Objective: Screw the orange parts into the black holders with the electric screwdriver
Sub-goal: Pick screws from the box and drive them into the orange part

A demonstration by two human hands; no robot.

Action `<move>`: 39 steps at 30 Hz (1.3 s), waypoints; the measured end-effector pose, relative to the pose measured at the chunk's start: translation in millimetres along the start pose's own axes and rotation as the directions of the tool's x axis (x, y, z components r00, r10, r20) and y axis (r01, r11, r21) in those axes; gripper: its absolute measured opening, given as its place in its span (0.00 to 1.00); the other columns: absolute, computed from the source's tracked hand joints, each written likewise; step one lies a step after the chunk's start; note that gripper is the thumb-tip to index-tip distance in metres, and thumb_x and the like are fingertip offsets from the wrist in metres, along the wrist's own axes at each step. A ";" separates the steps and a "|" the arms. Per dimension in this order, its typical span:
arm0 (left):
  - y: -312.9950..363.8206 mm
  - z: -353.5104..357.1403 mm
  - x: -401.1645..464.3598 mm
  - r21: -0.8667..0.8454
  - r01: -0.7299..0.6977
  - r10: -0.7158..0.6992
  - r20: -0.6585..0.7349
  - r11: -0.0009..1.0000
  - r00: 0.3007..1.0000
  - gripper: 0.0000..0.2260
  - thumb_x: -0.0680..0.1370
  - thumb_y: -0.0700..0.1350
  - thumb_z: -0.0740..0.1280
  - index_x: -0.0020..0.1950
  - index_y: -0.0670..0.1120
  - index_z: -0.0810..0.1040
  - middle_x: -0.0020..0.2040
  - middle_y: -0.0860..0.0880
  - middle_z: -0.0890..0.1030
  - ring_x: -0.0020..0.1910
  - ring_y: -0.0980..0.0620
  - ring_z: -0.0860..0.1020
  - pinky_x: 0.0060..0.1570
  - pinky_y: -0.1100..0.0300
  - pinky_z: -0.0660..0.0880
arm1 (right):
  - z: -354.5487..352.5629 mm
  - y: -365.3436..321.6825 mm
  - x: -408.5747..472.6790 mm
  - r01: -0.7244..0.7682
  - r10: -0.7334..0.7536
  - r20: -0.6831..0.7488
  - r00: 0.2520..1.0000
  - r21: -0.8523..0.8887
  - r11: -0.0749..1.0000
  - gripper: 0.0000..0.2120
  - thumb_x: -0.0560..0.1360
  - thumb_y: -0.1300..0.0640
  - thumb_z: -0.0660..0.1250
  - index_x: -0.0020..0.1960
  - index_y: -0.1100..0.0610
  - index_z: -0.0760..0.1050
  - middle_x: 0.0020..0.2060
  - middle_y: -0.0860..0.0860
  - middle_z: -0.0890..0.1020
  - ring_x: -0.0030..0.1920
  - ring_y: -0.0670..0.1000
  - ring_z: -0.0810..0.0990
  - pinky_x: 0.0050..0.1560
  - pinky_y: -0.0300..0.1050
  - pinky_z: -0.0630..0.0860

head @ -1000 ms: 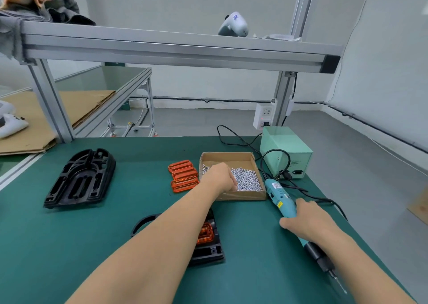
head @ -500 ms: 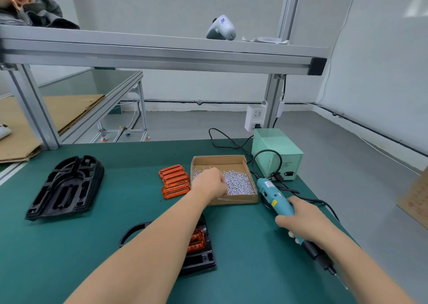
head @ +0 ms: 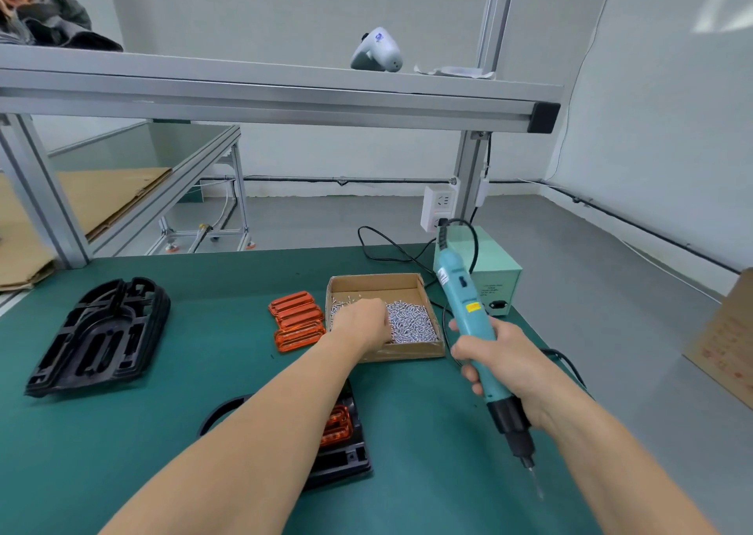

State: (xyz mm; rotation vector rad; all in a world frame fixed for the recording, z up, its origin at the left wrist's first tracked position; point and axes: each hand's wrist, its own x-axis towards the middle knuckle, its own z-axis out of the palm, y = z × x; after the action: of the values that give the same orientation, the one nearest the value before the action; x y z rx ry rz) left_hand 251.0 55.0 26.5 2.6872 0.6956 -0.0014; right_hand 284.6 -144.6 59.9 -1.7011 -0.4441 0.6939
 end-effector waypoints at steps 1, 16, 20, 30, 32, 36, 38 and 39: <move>0.6 -0.2 -1.0 0.012 0.000 0.000 0.003 1.000 1.000 0.09 0.76 0.37 0.59 0.45 0.37 0.79 0.45 0.38 0.82 0.40 0.44 0.78 0.45 0.51 0.77 | 1.3 -1.4 0.2 0.014 -0.014 -0.003 1.000 0.059 0.998 0.12 0.70 0.67 0.67 0.52 0.57 0.75 0.25 0.47 0.74 0.24 0.47 0.71 0.24 0.38 0.70; -24.9 -7.0 -30.6 -0.764 -0.065 -0.162 -0.218 0.642 0.962 0.04 0.74 0.37 0.71 0.40 0.44 0.82 0.39 0.48 0.83 0.31 0.58 0.76 0.29 0.68 0.73 | 13.9 -13.1 -8.8 0.267 -0.249 -0.096 0.964 0.403 0.875 0.16 0.62 0.63 0.69 0.49 0.56 0.72 0.26 0.48 0.71 0.23 0.47 0.67 0.23 0.40 0.68; -34.2 -17.1 -47.5 -0.907 -0.077 -0.238 -0.189 0.413 0.953 0.04 0.71 0.36 0.73 0.40 0.45 0.84 0.35 0.51 0.83 0.31 0.58 0.75 0.31 0.71 0.73 | 17.2 -17.2 -10.0 0.312 -0.269 -0.157 0.950 0.485 0.817 0.15 0.61 0.63 0.69 0.46 0.54 0.72 0.26 0.48 0.70 0.22 0.47 0.67 0.23 0.39 0.69; -36.5 -11.6 -92.4 -0.907 -0.110 -0.229 -0.217 0.407 0.949 0.07 0.73 0.38 0.72 0.42 0.50 0.85 0.40 0.44 0.84 0.35 0.56 0.74 0.38 0.65 0.74 | 36.5 -12.6 -9.3 0.091 -0.101 -0.022 0.995 0.649 0.756 0.08 0.73 0.66 0.66 0.48 0.54 0.73 0.28 0.49 0.72 0.24 0.44 0.68 0.23 0.37 0.70; -37.2 -14.0 -98.8 -0.896 -0.125 -0.228 -0.240 0.427 0.944 0.08 0.74 0.38 0.71 0.41 0.51 0.85 0.38 0.47 0.84 0.36 0.57 0.76 0.37 0.67 0.73 | 42.6 -12.7 -9.6 0.078 -0.099 -0.005 0.995 0.657 0.750 0.09 0.72 0.66 0.67 0.48 0.54 0.73 0.28 0.49 0.72 0.24 0.44 0.69 0.23 0.37 0.70; -38.4 -16.6 -109.4 -0.889 -0.126 -0.241 -0.252 0.440 0.937 0.08 0.74 0.38 0.71 0.39 0.50 0.85 0.36 0.53 0.85 0.33 0.63 0.76 0.39 0.64 0.72 | 52.4 -18.2 -10.9 0.095 -0.134 0.003 0.991 0.691 0.717 0.13 0.65 0.63 0.71 0.46 0.53 0.74 0.28 0.48 0.72 0.23 0.44 0.68 0.24 0.37 0.70; -39.3 -15.1 -114.8 -0.887 -0.124 -0.251 -0.256 0.445 0.933 0.08 0.73 0.39 0.71 0.36 0.48 0.85 0.37 0.53 0.85 0.34 0.64 0.77 0.39 0.64 0.71 | 55.5 -21.9 -12.2 0.134 -0.169 -0.024 0.985 0.721 0.680 0.13 0.62 0.60 0.72 0.45 0.53 0.74 0.28 0.48 0.71 0.23 0.44 0.68 0.25 0.37 0.70; -39.7 -13.9 -118.1 -0.887 -0.123 -0.251 -0.256 0.445 0.933 0.07 0.73 0.39 0.72 0.35 0.47 0.85 0.38 0.52 0.85 0.34 0.63 0.77 0.38 0.65 0.71 | 56.4 -23.7 -12.7 0.165 -0.193 -0.049 0.980 0.741 0.651 0.12 0.63 0.60 0.71 0.45 0.52 0.74 0.28 0.47 0.71 0.23 0.44 0.68 0.25 0.37 0.70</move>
State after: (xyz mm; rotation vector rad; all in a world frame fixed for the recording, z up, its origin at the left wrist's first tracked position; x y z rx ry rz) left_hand 127.4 36.6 36.4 1.5863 0.6337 0.6743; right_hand 239.7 -105.0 77.9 -0.8437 -0.2821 0.6361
